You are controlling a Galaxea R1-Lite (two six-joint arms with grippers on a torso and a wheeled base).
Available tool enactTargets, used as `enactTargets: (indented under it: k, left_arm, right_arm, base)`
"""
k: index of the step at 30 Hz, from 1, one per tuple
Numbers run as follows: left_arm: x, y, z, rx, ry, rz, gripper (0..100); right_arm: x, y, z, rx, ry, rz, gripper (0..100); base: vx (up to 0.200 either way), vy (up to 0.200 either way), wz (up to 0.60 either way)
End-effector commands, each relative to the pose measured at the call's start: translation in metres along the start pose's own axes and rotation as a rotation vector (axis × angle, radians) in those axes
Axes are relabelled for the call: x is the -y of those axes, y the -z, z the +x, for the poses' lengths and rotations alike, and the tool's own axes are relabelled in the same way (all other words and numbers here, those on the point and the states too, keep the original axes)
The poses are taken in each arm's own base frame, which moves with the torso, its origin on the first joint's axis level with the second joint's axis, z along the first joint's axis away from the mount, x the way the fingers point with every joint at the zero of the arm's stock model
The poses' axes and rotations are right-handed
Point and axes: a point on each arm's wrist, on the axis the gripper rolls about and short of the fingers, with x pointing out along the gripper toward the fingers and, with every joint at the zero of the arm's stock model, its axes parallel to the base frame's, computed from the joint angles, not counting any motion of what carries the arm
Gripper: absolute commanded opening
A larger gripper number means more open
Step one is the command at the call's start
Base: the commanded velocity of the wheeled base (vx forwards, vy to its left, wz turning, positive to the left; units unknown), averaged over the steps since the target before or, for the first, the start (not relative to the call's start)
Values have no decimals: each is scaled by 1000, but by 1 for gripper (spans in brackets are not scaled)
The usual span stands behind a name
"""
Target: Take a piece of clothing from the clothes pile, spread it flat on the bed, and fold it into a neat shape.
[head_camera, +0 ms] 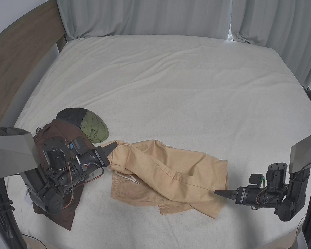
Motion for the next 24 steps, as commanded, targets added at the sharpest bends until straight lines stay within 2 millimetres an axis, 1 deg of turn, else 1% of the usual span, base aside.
enactTargets:
  k: [1,8,9,12,17,24]
  left_arm:
    - [0,0,0,3,2,0,0]
    - [0,-1,0,6,2,1,0]
    - [0,-1,0,7,3,1,0]
    - [0,-1,0,5,1,2,0]
    - [0,-1,0,9,4,3,0]
    - [3,-5,-1,19,10,5,0]
  right_arm:
    - [6,2,9,-14,7,13,100]
    - [11,3,18,-25,13,35,100]
    - [13,1,24,-18,8,48,100]
    - [11,-1,25,-9,0,63,100]
    - [2,-4,27,0,-33,86,100]
    - [-28,-13,14,42,-115,57,100]
  base:
    - [0,0,0]
    - [0,0,0]
    - [0,0,0]
    - [0,0,0]
    - [0,0,0]
    - [0,0,0]
